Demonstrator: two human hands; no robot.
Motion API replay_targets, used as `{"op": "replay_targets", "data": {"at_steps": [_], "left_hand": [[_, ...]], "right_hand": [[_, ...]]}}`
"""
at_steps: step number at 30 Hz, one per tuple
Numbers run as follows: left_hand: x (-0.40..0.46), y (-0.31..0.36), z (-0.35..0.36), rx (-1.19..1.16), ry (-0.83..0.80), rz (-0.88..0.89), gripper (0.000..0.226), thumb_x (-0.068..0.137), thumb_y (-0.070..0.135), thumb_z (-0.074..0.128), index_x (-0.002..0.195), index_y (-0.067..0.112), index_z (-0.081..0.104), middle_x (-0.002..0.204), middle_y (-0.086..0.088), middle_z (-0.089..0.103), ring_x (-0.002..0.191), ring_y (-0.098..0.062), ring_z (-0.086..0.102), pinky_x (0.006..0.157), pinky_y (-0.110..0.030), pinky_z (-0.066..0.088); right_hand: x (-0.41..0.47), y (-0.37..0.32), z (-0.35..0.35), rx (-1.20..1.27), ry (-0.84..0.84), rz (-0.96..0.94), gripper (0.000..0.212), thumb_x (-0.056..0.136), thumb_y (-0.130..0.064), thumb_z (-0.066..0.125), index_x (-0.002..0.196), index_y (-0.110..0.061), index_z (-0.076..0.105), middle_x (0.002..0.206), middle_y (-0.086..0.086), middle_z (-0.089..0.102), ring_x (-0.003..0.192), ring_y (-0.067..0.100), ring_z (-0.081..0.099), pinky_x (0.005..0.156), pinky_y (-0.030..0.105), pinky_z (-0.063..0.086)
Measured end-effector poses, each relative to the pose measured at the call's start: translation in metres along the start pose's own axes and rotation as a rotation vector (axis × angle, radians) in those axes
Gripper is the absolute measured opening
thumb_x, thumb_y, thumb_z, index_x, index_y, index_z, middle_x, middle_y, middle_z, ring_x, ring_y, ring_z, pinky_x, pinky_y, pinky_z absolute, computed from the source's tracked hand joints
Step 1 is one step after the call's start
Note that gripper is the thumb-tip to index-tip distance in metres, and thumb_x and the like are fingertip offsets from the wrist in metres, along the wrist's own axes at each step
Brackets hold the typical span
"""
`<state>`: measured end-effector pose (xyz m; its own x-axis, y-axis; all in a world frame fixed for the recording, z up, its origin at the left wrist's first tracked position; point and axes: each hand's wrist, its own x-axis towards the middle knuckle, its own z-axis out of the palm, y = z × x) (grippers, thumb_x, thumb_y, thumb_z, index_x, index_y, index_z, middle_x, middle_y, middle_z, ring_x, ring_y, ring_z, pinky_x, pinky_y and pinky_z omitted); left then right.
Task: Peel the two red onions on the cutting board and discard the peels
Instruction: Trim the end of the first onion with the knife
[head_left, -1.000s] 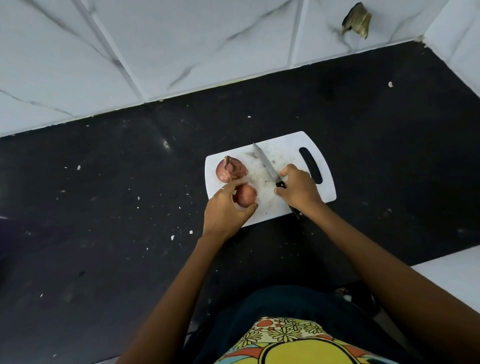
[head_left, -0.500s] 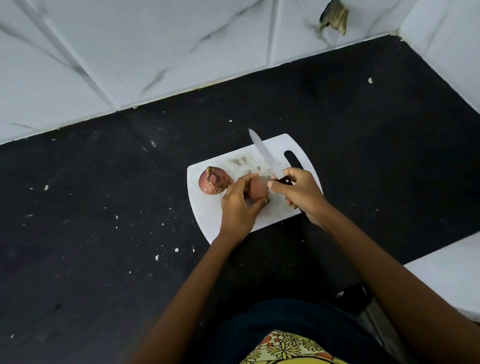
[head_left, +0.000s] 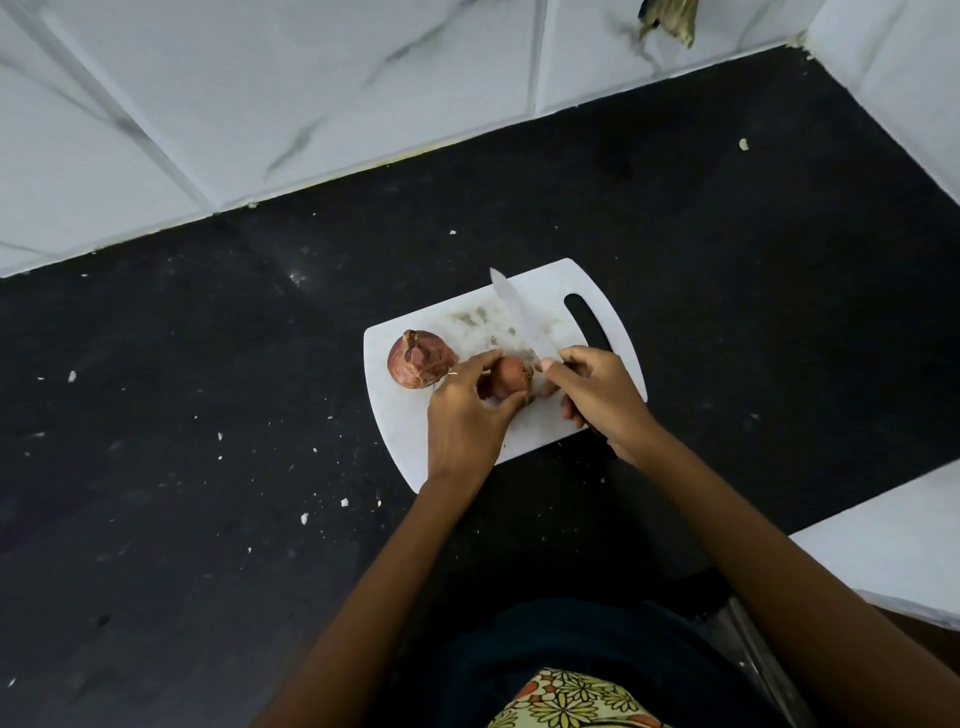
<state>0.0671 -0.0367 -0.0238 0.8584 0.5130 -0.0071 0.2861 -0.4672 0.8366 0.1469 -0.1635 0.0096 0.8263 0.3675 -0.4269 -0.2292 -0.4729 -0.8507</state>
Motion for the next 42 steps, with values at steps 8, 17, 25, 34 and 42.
{"op": "replay_targets", "data": {"at_steps": [8, 17, 25, 34, 42], "left_hand": [[0.005, 0.007, 0.0, 0.004, -0.012, -0.046, 0.055, 0.066, 0.028, 0.087, 0.115, 0.014, 0.069, 0.106, -0.001, 0.072, 0.089, -0.013, 0.066, 0.082, -0.035, 0.056], [0.008, 0.013, 0.001, 0.055, -0.015, -0.021, 0.049, 0.065, 0.03, 0.087, 0.109, 0.014, 0.071, 0.104, -0.002, 0.071, 0.083, -0.012, 0.064, 0.075, -0.029, 0.055], [0.009, 0.011, 0.0, 0.068, -0.031, -0.009, 0.047, 0.065, 0.032, 0.088, 0.105, 0.015, 0.071, 0.102, 0.0, 0.071, 0.083, -0.012, 0.064, 0.075, -0.033, 0.056], [0.01, 0.011, 0.001, 0.08, -0.024, 0.013, 0.043, 0.066, 0.033, 0.087, 0.101, 0.014, 0.071, 0.099, 0.001, 0.071, 0.08, -0.01, 0.062, 0.07, -0.021, 0.051], [0.013, 0.013, 0.0, 0.077, -0.043, 0.013, 0.041, 0.066, 0.031, 0.087, 0.1, 0.014, 0.071, 0.097, 0.0, 0.071, 0.08, -0.01, 0.06, 0.065, -0.012, 0.045]], "right_hand": [[-0.028, 0.005, -0.016, -0.392, -0.034, -0.145, 0.015, 0.099, -0.019, 0.039, 0.095, -0.011, 0.05, 0.074, 0.007, 0.064, 0.044, 0.012, 0.051, 0.051, 0.036, 0.047], [-0.041, 0.007, 0.0, -0.606, 0.063, -0.131, 0.029, 0.101, -0.026, 0.034, 0.107, -0.009, 0.056, 0.078, 0.007, 0.058, 0.076, 0.03, 0.059, 0.063, 0.037, 0.041], [-0.042, -0.005, 0.002, -0.745, 0.045, -0.099, 0.032, 0.103, -0.026, 0.03, 0.114, -0.007, 0.053, 0.099, 0.015, 0.063, 0.092, 0.033, 0.06, 0.076, 0.041, 0.048], [-0.04, -0.009, 0.01, -0.842, 0.044, -0.078, 0.023, 0.102, -0.018, 0.033, 0.113, -0.004, 0.049, 0.099, 0.014, 0.061, 0.092, 0.03, 0.061, 0.068, 0.037, 0.043], [-0.041, -0.014, 0.007, -0.909, 0.036, -0.079, 0.021, 0.101, -0.014, 0.033, 0.113, -0.003, 0.047, 0.101, 0.016, 0.061, 0.092, 0.031, 0.059, 0.066, 0.035, 0.037]]}}
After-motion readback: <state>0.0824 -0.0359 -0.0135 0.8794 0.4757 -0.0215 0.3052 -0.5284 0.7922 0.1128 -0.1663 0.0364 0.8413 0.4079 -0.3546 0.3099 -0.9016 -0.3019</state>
